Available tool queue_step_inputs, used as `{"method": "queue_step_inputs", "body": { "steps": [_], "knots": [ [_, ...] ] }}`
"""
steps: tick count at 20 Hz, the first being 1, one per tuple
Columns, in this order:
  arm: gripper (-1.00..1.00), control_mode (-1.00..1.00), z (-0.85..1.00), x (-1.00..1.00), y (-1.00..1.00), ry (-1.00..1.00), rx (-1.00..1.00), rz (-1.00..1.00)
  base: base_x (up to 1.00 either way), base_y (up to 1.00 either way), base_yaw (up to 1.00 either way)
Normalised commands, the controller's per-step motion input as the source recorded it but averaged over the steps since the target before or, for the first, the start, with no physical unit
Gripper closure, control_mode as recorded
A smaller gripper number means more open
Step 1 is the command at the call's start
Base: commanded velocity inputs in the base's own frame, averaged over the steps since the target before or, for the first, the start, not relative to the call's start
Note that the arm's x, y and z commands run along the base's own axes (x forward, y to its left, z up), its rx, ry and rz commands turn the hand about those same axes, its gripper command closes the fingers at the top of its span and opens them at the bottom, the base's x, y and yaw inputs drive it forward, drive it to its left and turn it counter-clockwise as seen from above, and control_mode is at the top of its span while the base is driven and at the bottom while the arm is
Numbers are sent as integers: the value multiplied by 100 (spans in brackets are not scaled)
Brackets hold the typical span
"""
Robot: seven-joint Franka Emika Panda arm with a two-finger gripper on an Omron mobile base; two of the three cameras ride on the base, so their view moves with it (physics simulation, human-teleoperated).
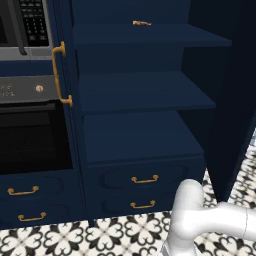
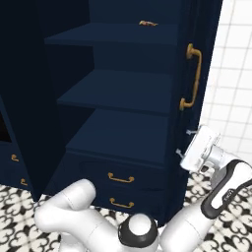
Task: Pick the honey bottle and place it on the digital scale for weighing, and close the cabinet.
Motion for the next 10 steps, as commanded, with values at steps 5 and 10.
{"method": "queue_step_inputs", "body": {
  "steps": [5, 10],
  "knots": [
    [-100, -100, -1, 9, 100, 0, 0, 16, 0, 0, 0],
    [-100, -100, -3, 23, 100, 0, 0, 6, 0, 0, 0]
  ]
}}
